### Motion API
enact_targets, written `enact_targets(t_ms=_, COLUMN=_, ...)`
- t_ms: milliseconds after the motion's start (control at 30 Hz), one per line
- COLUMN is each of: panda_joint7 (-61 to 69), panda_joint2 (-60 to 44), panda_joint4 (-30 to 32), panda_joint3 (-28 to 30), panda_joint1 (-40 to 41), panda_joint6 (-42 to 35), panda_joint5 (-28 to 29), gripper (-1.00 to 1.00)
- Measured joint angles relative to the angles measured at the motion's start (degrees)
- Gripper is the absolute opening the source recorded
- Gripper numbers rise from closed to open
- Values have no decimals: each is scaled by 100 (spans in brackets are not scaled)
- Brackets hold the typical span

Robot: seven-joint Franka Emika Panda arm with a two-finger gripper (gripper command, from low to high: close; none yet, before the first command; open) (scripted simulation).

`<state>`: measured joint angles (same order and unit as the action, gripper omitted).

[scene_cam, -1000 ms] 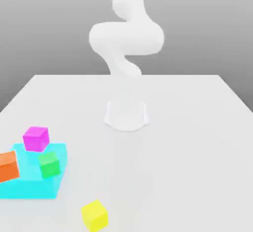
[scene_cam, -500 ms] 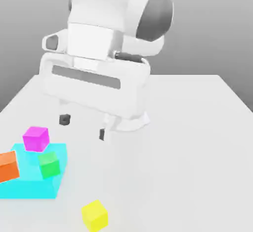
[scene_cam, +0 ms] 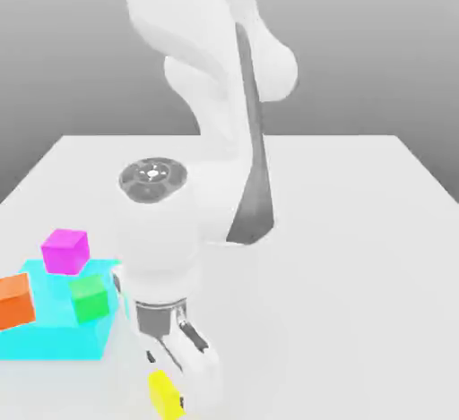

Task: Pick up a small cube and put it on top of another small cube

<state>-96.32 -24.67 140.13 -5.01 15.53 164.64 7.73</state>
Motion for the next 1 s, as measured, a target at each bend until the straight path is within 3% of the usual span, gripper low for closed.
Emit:
enact_targets(t_ms=200, panda_joint7=-13, panda_joint2=-9, panda_joint4=-2, panda_joint3=-11, panda_joint1=13, panda_joint6=14, panda_joint5=15, gripper=-100)
enact_targets(t_ms=367, panda_joint7=165, panda_joint2=909, panda_joint4=200, panda_joint3=-211, panda_joint1=178, panda_joint6=-704, panda_joint5=-257, gripper=-100)
enact_targets(t_ms=767, panda_joint7=-1607, panda_joint2=3245, panda_joint4=1018, panda_joint3=503, panda_joint1=1178, panda_joint6=-2220, panda_joint5=-668, gripper=-100)
enact_targets(t_ms=933, panda_joint7=-1824, panda_joint2=2839, panda_joint4=1245, panda_joint3=592, panda_joint1=1278, panda_joint6=-1569, panda_joint5=-741, gripper=-100)
enact_targets(t_ms=967, panda_joint7=-1817, panda_joint2=2666, panda_joint4=1278, panda_joint3=590, panda_joint1=1274, panda_joint6=-1362, panda_joint5=-758, gripper=100)
enact_targets(t_ms=1000, panda_joint7=-1817, panda_joint2=2666, panda_joint4=1278, panda_joint3=590, panda_joint1=1272, panda_joint6=-1362, panda_joint5=-758, gripper=100)
